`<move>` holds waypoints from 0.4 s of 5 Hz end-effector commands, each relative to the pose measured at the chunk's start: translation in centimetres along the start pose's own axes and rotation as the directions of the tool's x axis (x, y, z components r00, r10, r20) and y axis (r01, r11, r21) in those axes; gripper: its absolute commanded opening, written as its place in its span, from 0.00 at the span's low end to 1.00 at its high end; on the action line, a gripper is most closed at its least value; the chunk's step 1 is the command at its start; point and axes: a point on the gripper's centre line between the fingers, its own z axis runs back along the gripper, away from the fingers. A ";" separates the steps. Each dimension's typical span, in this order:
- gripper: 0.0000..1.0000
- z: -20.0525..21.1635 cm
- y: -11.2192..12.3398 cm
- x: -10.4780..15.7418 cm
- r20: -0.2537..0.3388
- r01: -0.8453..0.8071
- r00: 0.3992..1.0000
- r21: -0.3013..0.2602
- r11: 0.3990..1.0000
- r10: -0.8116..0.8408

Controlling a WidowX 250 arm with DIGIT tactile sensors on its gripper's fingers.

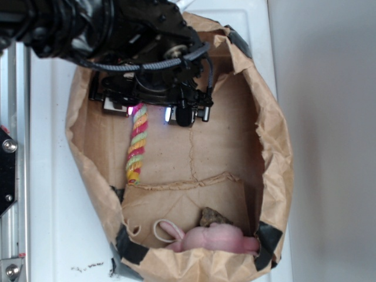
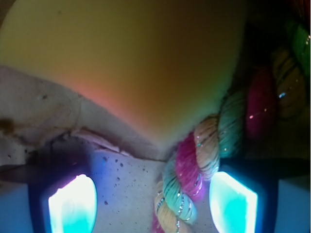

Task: Grab the multicolored rope.

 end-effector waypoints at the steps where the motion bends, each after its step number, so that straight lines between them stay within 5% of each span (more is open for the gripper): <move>1: 1.00 1.8 1.7 2.0 0.033 0.009 0.999 -0.051 0.999 -0.008; 2: 1.00 3.1 2.0 2.2 0.057 0.069 0.996 -0.064 0.996 -0.065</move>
